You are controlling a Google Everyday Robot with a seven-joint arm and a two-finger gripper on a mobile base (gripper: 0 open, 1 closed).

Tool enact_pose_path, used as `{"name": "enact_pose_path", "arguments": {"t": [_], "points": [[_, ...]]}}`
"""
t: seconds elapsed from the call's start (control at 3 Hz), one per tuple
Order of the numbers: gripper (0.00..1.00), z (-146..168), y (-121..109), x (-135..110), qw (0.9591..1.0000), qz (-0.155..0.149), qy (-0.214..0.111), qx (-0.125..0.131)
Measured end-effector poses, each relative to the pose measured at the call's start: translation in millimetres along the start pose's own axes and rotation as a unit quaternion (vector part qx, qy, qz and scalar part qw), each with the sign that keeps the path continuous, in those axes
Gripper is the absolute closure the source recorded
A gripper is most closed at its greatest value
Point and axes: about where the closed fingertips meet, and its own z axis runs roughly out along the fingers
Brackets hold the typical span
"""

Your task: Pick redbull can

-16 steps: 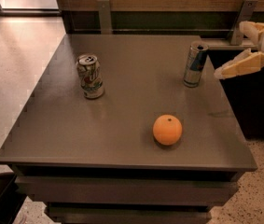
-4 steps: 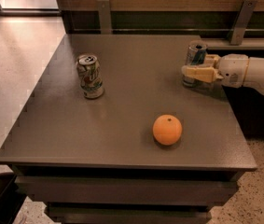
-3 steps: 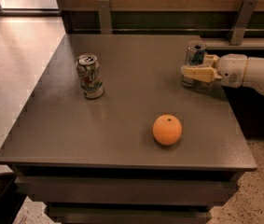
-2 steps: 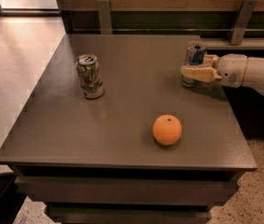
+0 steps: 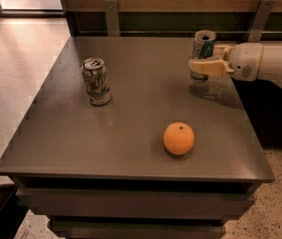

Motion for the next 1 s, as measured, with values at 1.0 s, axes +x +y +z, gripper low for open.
{"name": "enact_pose_path", "arguments": {"t": [1.0], "points": [[1.00, -10.2, 9.9, -79.6, 0.9982, -0.057, -0.019, 0.006]]}}
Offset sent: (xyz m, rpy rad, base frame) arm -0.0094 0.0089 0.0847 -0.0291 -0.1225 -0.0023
